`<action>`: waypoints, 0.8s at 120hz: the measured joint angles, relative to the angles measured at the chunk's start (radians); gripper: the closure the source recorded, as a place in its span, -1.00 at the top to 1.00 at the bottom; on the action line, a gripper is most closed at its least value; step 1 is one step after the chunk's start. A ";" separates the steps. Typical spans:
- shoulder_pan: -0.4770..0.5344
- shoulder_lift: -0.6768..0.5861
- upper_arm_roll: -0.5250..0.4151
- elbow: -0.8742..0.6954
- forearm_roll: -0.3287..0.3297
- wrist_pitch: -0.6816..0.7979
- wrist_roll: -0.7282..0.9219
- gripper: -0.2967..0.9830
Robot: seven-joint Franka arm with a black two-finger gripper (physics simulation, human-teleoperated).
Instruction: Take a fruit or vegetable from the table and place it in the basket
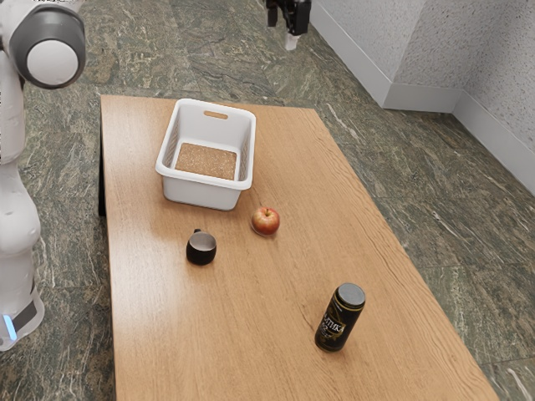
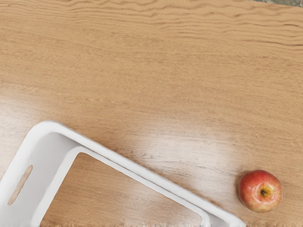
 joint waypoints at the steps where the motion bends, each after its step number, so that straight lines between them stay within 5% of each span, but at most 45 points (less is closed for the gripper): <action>1: -0.003 0.003 -0.001 -0.001 0.002 -0.001 0.000 0.54; 31: -0.245 0.034 -0.021 -0.018 0.015 -0.072 0.008 0.53; 55: -0.266 -0.014 -0.079 -0.033 0.028 -0.177 -0.038 0.54; 71: -0.298 -0.171 -0.090 -0.345 0.028 -0.097 -0.025 0.53; 96: -0.286 -0.240 -0.040 -0.672 -0.012 0.151 0.046 0.54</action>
